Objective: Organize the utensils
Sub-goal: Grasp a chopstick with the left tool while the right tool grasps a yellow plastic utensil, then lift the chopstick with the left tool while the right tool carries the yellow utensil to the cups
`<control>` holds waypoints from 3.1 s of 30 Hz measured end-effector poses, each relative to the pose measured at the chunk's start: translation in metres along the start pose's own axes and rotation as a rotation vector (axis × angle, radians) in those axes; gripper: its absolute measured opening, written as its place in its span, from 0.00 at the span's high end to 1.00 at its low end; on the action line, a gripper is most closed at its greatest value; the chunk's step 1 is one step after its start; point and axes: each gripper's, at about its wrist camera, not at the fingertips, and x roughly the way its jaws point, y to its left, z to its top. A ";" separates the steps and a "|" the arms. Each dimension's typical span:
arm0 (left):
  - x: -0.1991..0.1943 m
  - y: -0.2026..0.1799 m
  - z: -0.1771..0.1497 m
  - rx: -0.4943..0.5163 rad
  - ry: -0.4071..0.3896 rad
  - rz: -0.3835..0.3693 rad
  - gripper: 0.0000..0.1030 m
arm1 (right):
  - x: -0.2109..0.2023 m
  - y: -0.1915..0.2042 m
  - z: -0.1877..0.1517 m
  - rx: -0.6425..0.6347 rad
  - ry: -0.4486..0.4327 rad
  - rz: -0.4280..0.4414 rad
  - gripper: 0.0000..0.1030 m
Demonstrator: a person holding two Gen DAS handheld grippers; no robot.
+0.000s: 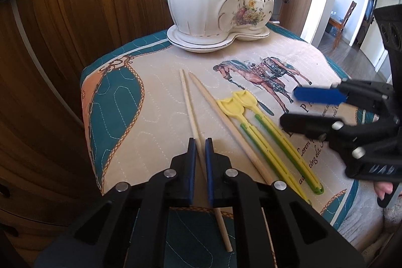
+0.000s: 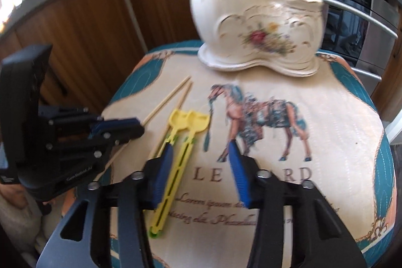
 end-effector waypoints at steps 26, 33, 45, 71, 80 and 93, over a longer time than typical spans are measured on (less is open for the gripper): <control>0.004 0.004 0.005 0.083 0.039 -0.009 0.86 | 0.003 -0.018 -0.009 -0.053 0.103 -0.069 0.90; 0.003 0.015 0.002 0.047 0.014 -0.013 0.96 | -0.006 -0.021 -0.005 -0.009 0.021 -0.039 0.90; -0.042 0.029 0.019 0.007 -0.172 -0.027 0.96 | -0.044 -0.053 0.017 0.102 -0.224 0.021 0.90; -0.048 0.029 0.194 -0.170 -0.772 -0.306 0.96 | -0.030 -0.134 0.159 0.230 -0.633 0.083 0.90; -0.024 0.008 0.190 -0.065 -0.850 -0.180 0.96 | -0.014 -0.142 0.161 0.225 -0.625 0.063 0.90; -0.015 -0.004 0.169 0.030 -0.876 -0.082 0.96 | 0.001 -0.120 0.151 0.110 -0.643 -0.046 0.90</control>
